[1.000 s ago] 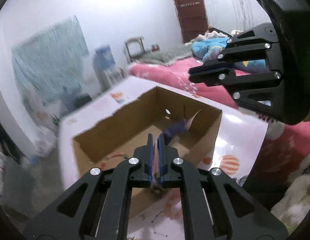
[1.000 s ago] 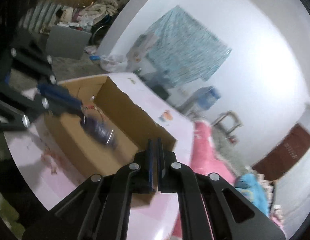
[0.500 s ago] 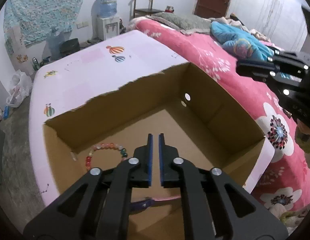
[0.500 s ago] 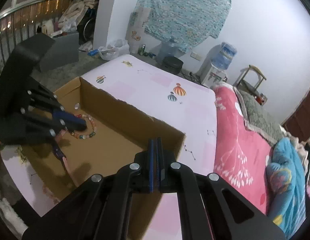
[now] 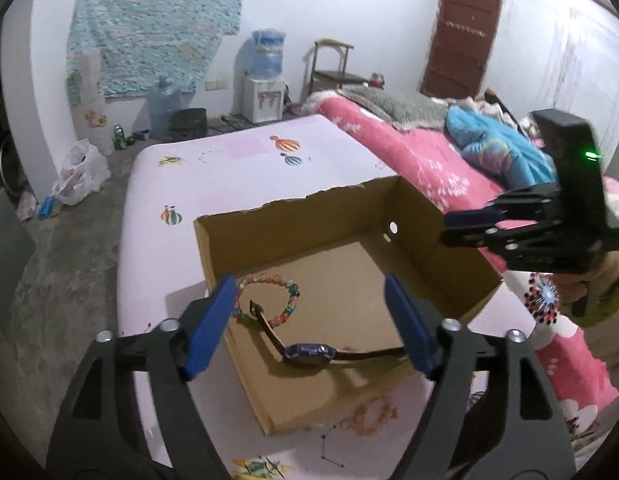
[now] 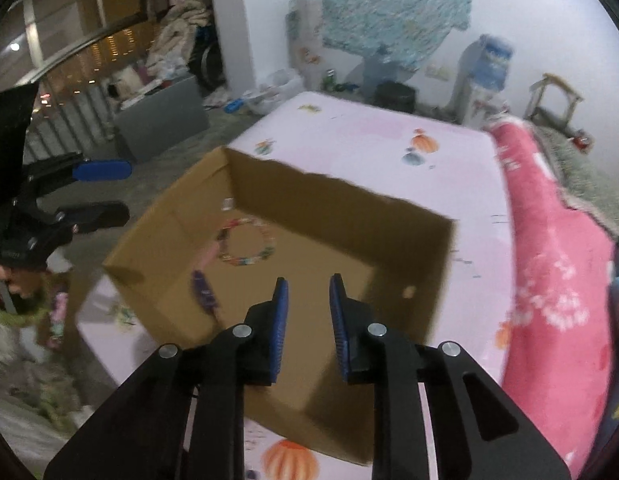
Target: Organize jewelry
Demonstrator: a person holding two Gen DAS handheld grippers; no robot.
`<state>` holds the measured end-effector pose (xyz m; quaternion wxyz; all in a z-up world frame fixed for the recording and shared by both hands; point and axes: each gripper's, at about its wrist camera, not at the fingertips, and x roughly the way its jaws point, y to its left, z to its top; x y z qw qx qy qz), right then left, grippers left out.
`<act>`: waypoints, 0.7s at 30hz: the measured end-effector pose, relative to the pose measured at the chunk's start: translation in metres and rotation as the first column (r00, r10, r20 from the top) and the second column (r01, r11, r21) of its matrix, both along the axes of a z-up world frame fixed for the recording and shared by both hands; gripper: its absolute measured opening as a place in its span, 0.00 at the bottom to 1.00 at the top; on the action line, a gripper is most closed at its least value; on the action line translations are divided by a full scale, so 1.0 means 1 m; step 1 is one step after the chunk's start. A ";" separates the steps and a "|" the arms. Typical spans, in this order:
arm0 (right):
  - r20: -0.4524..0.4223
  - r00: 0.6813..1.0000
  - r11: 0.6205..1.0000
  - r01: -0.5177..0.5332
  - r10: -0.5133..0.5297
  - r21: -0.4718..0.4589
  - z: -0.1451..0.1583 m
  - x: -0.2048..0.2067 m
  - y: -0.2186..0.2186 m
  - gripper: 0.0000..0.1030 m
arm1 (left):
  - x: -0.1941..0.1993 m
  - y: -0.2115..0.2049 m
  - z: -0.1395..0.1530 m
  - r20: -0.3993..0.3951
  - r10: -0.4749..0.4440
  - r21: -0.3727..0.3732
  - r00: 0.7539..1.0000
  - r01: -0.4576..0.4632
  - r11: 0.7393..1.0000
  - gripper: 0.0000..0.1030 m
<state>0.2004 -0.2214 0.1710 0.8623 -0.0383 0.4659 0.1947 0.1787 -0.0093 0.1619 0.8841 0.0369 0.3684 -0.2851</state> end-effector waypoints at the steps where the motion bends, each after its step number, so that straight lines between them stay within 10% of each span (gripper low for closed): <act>1: -0.024 1.000 1.000 -0.014 0.014 0.017 -0.001 0.002 0.004 0.28 | -0.008 0.006 0.001 0.002 0.018 -0.020 1.000 -0.018 1.000 0.78; 8: -0.283 0.943 0.984 -0.156 0.175 0.086 -0.043 0.040 0.062 0.34 | -0.045 0.041 -0.013 0.011 0.147 -0.044 0.989 -0.146 0.988 0.81; 13: -0.487 0.832 0.962 -0.256 0.267 0.091 -0.098 0.069 0.111 0.34 | -0.064 0.069 -0.028 -0.037 0.222 -0.064 0.974 -0.224 0.972 0.81; 18: -0.554 0.781 0.947 -0.318 0.289 0.047 -0.129 0.076 0.135 0.33 | -0.074 0.093 -0.045 -0.088 0.284 -0.054 0.955 -0.289 0.956 0.81; 21: -0.538 0.795 0.944 -0.330 0.281 0.005 -0.133 0.071 0.137 0.16 | -0.076 0.104 -0.053 -0.115 0.309 -0.062 0.944 -0.317 0.946 0.81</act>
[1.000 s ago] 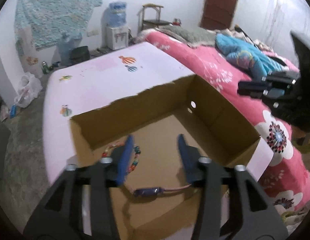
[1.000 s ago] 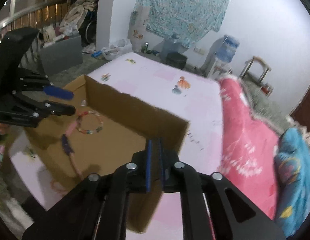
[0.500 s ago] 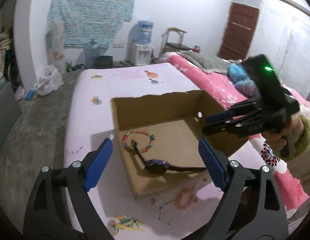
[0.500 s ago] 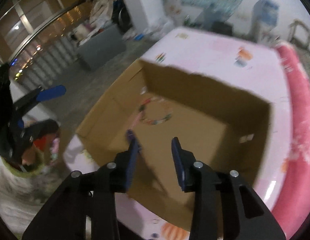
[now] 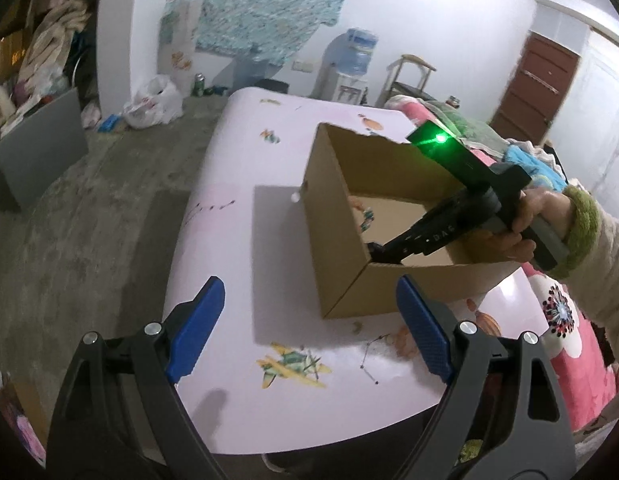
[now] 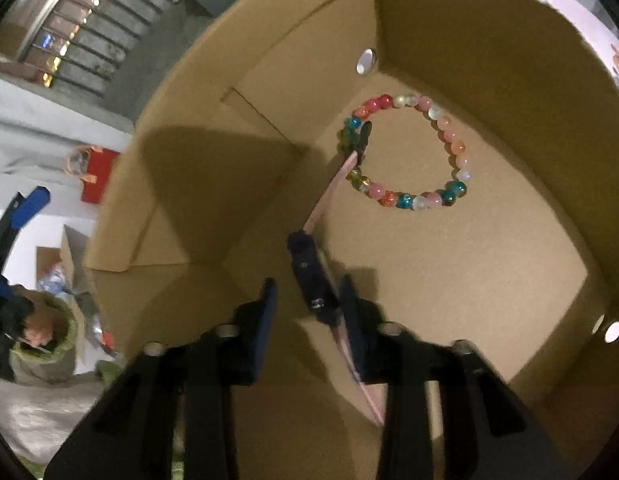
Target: Organize jewelry
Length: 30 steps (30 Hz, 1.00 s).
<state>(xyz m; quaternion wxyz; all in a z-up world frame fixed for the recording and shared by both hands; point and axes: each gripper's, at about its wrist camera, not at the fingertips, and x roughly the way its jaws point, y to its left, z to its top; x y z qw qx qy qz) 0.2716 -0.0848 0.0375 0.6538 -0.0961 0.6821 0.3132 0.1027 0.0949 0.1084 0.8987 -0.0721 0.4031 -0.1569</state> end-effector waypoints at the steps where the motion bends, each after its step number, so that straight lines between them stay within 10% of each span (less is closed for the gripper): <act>1: 0.005 1.000 1.000 0.009 -0.009 0.001 0.001 -0.001 -0.003 0.15 | 0.000 0.002 -0.003 -0.009 0.008 -0.005 1.000 -0.008 1.000 0.81; 15: 0.004 0.902 0.902 0.431 -0.431 0.022 0.014 0.011 -0.127 0.14 | -0.005 -0.011 -0.007 0.007 -0.026 -0.041 1.000 0.026 0.999 0.81; 24: 0.280 0.871 0.872 0.458 -0.403 -0.170 0.034 0.025 -0.137 0.22 | -0.009 -0.005 -0.007 0.003 -0.001 -0.054 1.000 0.001 0.999 0.81; 30: 0.277 0.902 0.930 0.361 -0.331 -0.063 0.052 0.015 -0.105 0.22 | -0.013 -0.002 -0.011 -0.008 0.012 -0.052 1.000 -0.012 0.999 0.81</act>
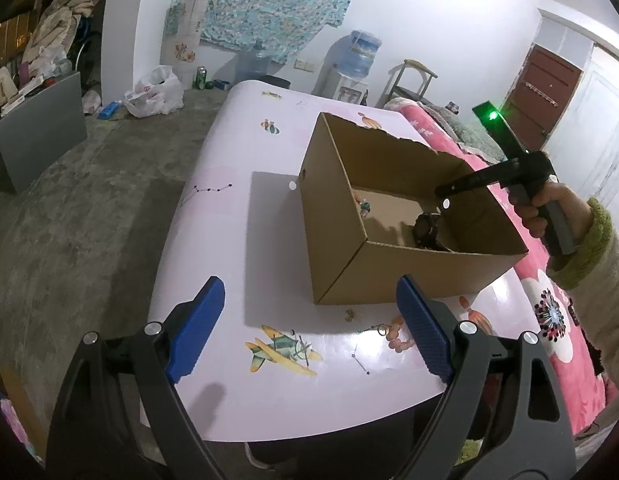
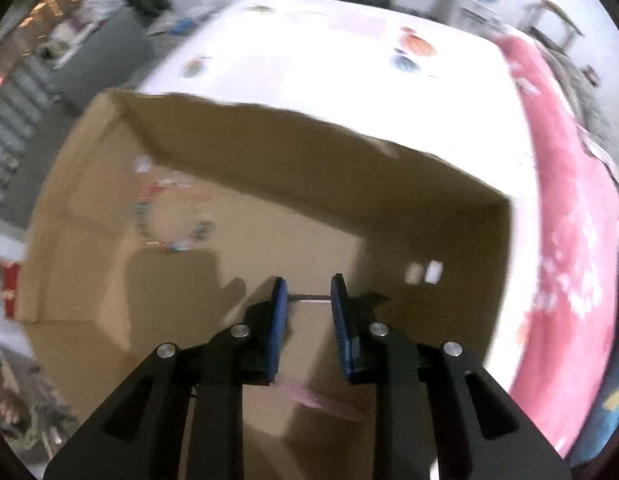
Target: Organize jewelry
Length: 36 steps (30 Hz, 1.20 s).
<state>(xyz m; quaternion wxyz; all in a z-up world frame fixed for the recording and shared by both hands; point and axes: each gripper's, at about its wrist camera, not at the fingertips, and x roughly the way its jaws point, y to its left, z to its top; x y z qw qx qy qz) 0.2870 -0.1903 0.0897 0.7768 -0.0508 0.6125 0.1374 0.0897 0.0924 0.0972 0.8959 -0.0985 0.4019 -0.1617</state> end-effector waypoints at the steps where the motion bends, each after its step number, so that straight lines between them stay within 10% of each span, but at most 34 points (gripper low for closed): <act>1: -0.016 1.000 1.000 -0.019 0.019 0.016 0.000 0.001 0.002 0.22 | 0.000 0.001 0.000 -0.002 0.001 -0.001 1.000 -0.001 1.000 0.81; 9: -0.203 0.978 0.998 -0.059 0.054 -0.017 -0.040 -0.003 0.008 0.21 | -0.003 0.001 -0.001 0.001 -0.004 -0.012 1.000 0.004 1.000 0.81; 22: -0.252 0.966 0.996 0.035 -0.056 -0.088 -0.049 0.000 -0.023 0.29 | -0.003 0.002 -0.003 -0.006 -0.003 -0.018 1.000 0.002 1.000 0.81; 30: -0.012 0.998 0.997 0.056 -0.056 0.059 0.027 -0.018 -0.025 0.41 | -0.005 0.002 -0.004 0.010 -0.004 -0.010 1.000 0.004 1.000 0.81; 36: 0.261 0.960 0.975 0.049 -0.106 0.216 0.103 -0.083 -0.035 0.69 | -0.011 -0.001 -0.009 0.000 -0.024 0.018 1.000 0.024 1.000 0.81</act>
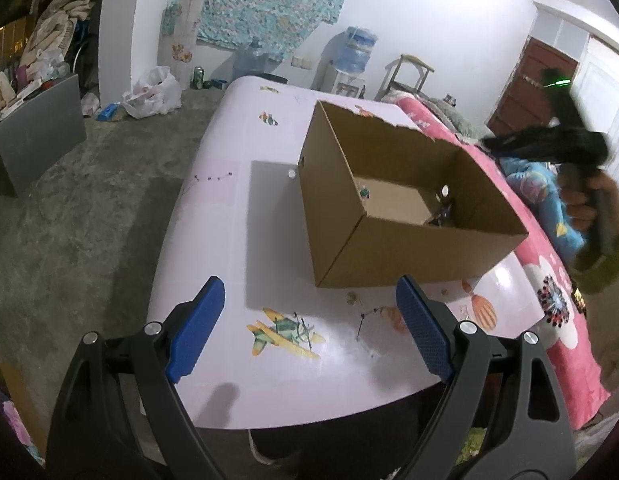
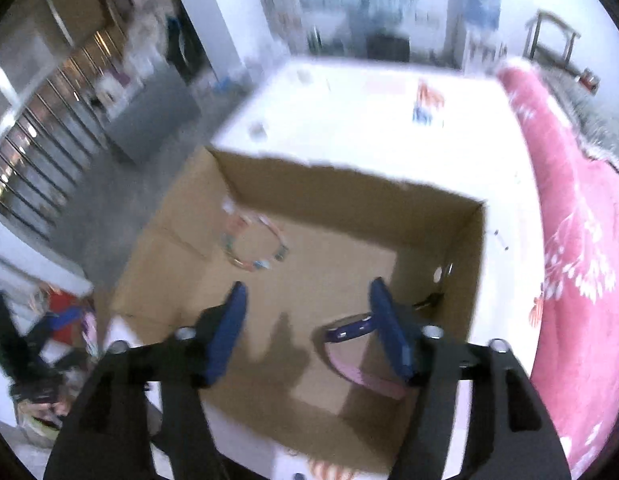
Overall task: Organize jewelry
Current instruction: 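Move both tools out of the box toward the jewelry on the table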
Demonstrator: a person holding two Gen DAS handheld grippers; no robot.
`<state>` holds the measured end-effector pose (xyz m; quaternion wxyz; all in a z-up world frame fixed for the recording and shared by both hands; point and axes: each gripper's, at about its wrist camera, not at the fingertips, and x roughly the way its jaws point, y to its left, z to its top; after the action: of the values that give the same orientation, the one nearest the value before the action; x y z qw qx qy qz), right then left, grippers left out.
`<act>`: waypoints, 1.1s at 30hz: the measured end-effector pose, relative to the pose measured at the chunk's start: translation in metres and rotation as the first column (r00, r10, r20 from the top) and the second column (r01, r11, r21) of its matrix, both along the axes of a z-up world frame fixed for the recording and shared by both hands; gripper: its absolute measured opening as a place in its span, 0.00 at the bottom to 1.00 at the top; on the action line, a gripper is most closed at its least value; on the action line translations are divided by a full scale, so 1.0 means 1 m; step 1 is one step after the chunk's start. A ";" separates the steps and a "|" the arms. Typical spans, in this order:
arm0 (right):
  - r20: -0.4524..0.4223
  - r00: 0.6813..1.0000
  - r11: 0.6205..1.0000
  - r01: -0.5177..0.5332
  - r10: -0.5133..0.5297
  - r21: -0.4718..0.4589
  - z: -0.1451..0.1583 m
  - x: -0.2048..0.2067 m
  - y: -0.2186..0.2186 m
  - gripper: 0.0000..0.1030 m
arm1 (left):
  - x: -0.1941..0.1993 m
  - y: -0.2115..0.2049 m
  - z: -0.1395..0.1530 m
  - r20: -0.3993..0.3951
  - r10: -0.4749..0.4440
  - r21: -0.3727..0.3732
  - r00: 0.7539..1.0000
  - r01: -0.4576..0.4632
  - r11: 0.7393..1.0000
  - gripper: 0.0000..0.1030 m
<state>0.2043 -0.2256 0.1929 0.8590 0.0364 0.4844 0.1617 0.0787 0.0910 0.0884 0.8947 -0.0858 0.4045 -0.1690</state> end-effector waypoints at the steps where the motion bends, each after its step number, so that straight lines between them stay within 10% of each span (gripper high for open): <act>1: 0.049 0.999 1.000 0.003 -0.005 0.029 0.010 -0.019 -0.005 0.73 | -0.001 -0.002 -0.003 -0.009 -0.008 0.002 1.000 0.008 1.000 0.81; 6: 0.238 0.971 0.994 0.008 -0.034 0.111 0.014 -0.119 -0.019 0.91 | -0.007 -0.018 -0.020 -0.074 -0.056 0.012 0.996 0.057 0.998 0.81; 11: 0.187 0.973 0.990 0.140 -0.136 -0.008 -0.044 -0.173 -0.024 0.93 | -0.009 -0.048 -0.047 -0.166 -0.122 0.030 0.979 0.129 0.991 0.81; 20: -0.014 0.956 0.952 0.289 -0.292 -0.099 -0.137 -0.171 -0.036 0.93 | -0.003 -0.090 -0.081 -0.234 -0.141 0.141 0.962 0.177 0.974 0.81; 33: 0.014 0.953 0.920 0.295 -0.302 -0.259 -0.173 -0.161 -0.030 0.93 | -0.008 -0.108 -0.091 -0.194 -0.090 0.315 0.977 0.149 0.937 0.92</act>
<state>0.0436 -0.2555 0.0203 0.8646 -0.0001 0.5012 -0.0358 0.0706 -0.0174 -0.0024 0.8452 0.0743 0.5089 -0.1454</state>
